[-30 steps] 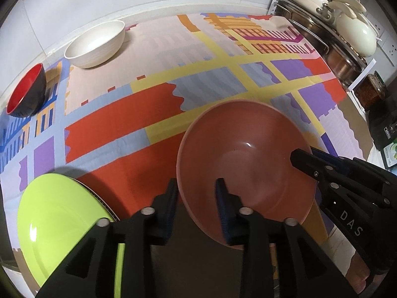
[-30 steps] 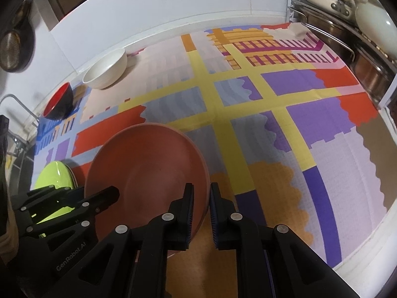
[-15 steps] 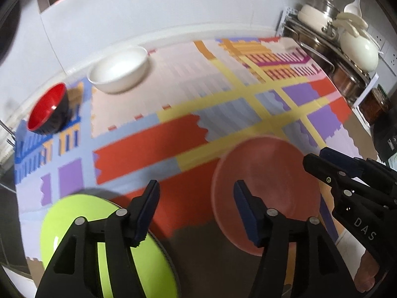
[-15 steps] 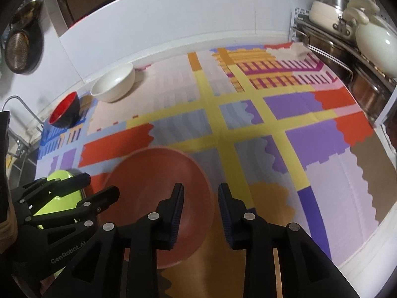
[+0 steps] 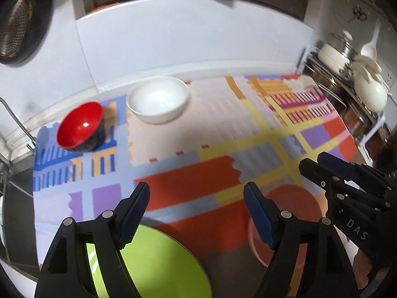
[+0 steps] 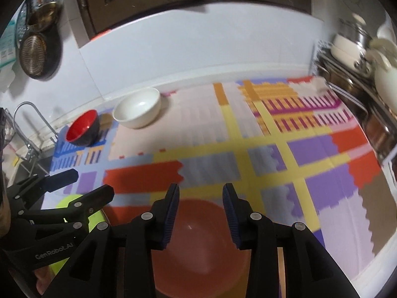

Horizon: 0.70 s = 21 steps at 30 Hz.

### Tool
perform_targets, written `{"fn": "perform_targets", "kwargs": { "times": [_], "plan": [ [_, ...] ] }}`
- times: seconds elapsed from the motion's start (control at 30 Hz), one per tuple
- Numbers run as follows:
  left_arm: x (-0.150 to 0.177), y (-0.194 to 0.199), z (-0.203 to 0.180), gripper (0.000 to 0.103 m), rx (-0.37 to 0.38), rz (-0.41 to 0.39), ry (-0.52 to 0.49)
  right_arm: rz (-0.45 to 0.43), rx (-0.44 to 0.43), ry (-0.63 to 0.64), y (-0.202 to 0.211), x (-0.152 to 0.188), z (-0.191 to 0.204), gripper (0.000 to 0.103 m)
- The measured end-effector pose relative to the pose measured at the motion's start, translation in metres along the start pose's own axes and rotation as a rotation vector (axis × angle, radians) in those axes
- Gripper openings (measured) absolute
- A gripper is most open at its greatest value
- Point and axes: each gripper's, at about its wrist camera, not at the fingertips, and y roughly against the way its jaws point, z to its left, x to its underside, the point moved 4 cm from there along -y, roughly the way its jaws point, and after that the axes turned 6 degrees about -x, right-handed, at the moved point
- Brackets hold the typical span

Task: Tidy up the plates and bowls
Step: 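Open both grippers and move them toward the red and white bowls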

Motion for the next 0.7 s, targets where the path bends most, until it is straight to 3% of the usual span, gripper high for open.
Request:
{"fn": "perform_targets", "kwargs": {
  "times": [0.7],
  "plan": [
    [-0.076,-0.017,0.07,0.082,-0.117,-0.104,0.052,-0.015,-0.088,0.128,-0.052,-0.096,0.059,0.037]
  ]
}}
